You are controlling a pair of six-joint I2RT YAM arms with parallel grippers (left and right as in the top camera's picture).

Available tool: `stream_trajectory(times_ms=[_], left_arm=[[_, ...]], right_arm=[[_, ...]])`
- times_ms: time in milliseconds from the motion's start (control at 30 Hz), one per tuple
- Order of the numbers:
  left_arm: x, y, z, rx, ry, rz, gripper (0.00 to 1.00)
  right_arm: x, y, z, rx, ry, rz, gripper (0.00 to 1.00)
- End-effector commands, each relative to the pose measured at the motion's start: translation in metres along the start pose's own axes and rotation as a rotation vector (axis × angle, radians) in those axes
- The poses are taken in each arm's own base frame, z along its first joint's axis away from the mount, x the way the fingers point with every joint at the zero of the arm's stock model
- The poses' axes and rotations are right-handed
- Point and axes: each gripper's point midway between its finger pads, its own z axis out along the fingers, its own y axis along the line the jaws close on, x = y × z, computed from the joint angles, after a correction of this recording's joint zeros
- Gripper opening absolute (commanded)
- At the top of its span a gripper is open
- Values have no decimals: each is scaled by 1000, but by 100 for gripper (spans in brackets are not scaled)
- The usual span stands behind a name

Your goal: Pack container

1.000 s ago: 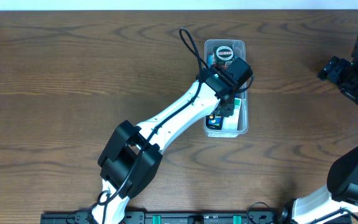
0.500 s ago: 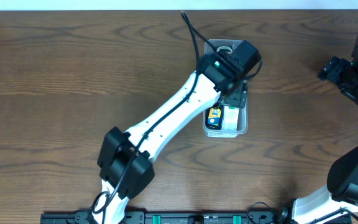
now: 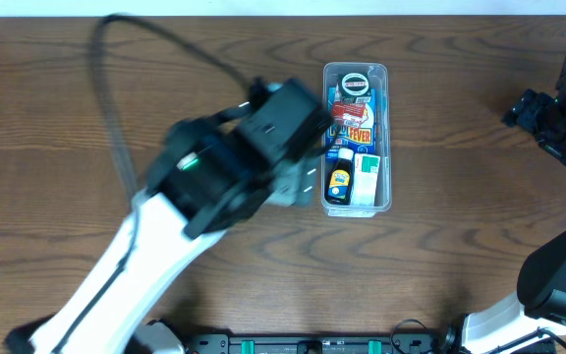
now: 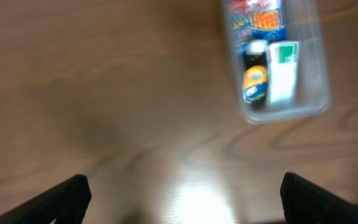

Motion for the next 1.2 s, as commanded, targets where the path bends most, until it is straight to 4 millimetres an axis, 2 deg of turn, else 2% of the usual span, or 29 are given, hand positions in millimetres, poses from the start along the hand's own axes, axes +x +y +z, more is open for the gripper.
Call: stream_trajectory(times_ms=[0,267,567,767,867,1000,1167], left_arm=[[13,23,-17,-53,-25,-31,98],[52,37,-48,52,-149,-43,98],[99,76,-53,128,-254,-189,98],[129,87,-57,164,-186,-168,98],[131,86,-58,175,-184,-168,98],[122,80,-58,192,-211,-145,98],[110,62,-42,181,-260,96,98]], right_arm=[[-1,-2,1,14,-3,18,99],[-1,-2,1,14,-4,19,99],[-1,-2,1,14,-4,19,99],[-1,-2,1,14,-4,19,99],[-1,-2,1,14,-4,19,99],[-1,-2,1,14,-4,18,99],[-1,-2,1,14,-4,19,99]])
